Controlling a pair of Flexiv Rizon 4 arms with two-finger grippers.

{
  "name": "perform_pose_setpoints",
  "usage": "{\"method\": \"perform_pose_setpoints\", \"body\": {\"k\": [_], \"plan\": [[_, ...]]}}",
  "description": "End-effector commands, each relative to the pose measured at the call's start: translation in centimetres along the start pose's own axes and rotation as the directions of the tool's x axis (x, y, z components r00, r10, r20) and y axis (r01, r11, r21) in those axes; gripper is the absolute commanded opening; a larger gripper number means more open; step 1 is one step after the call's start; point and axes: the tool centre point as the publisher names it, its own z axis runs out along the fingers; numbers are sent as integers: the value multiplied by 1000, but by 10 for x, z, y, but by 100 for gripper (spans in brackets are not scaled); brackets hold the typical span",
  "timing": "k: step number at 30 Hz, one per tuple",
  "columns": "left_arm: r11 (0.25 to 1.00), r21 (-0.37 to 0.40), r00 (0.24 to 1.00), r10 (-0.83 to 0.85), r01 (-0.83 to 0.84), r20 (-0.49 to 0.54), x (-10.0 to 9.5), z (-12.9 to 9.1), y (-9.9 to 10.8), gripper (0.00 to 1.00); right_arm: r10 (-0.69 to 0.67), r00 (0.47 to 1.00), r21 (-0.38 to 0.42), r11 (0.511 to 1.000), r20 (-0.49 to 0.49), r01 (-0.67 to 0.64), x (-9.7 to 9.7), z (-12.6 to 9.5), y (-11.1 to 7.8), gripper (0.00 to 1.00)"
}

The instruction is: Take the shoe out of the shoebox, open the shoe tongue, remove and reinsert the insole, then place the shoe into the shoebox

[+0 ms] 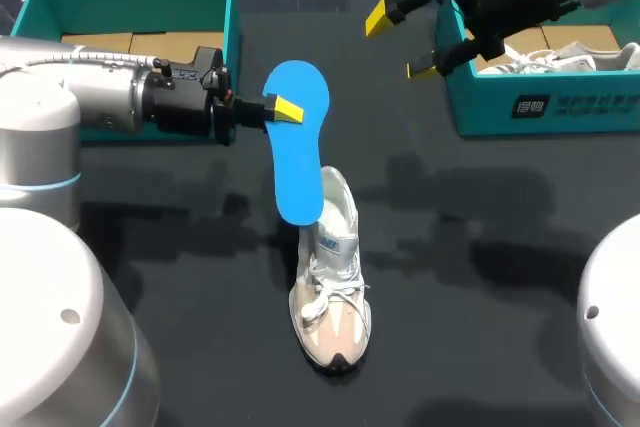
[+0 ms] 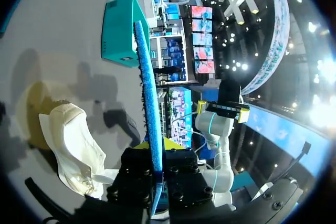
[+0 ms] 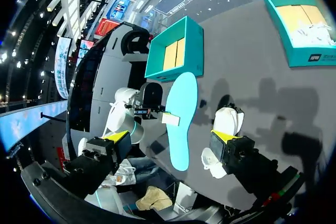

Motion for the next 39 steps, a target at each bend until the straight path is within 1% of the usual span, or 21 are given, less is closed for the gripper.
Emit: {"method": "perform_pose_setpoints", "body": {"k": [1, 6, 9, 12, 13, 17, 21, 24, 28, 35, 39], "plan": [[1000, -1, 1000, 0, 0, 2, 0, 0, 0, 0, 12, 877, 33, 999, 480, -32, 16, 2, 2, 100], [1000, -1, 1000, 0, 0, 2, 0, 0, 0, 0, 22, 783, 43, 997, 622, -62, 29, 12, 1, 100], [1000, -1, 1000, 0, 0, 2, 0, 0, 0, 0, 21, 739, 50, 996, 673, -74, 36, 20, -1, 100], [1000, -1, 1000, 0, 0, 2, 0, 0, 0, 0, 15, 707, 50, 996, 707, -72, 45, 27, -3, 100], [1000, -1, 1000, 0, 0, 2, 0, 0, 0, 0, 15, 689, 50, 996, 725, -74, 48, 30, -4, 100], [1000, -1, 1000, 0, 0, 2, 0, 0, 0, 0, 15, 669, 39, 997, 743, -67, 57, 38, -4, 100], [1000, -1, 1000, 0, 0, 2, 0, 0, 0, 0, 18, 605, 30, 997, 796, -69, 66, 50, -5, 100], [1000, -1, 1000, 0, 0, 2, 0, 0, 0, 0, 31, 573, 11, 997, 819, -70, 71, 57, -7, 100], [1000, -1, 1000, 0, 0, 2, 0, 0, 0, 0, 36, 512, -7, 998, 858, -59, 78, 66, -9, 100], [1000, -1, 1000, 0, 0, 2, 0, 0, 0, 0, 37, 464, -20, 999, 885, -42, 90, 75, -13, 100], [1000, -1, 1000, 0, 0, 2, 0, 0, 0, 0, 33, 460, -17, 999, 888, -38, 94, 78, -16, 100]]}}
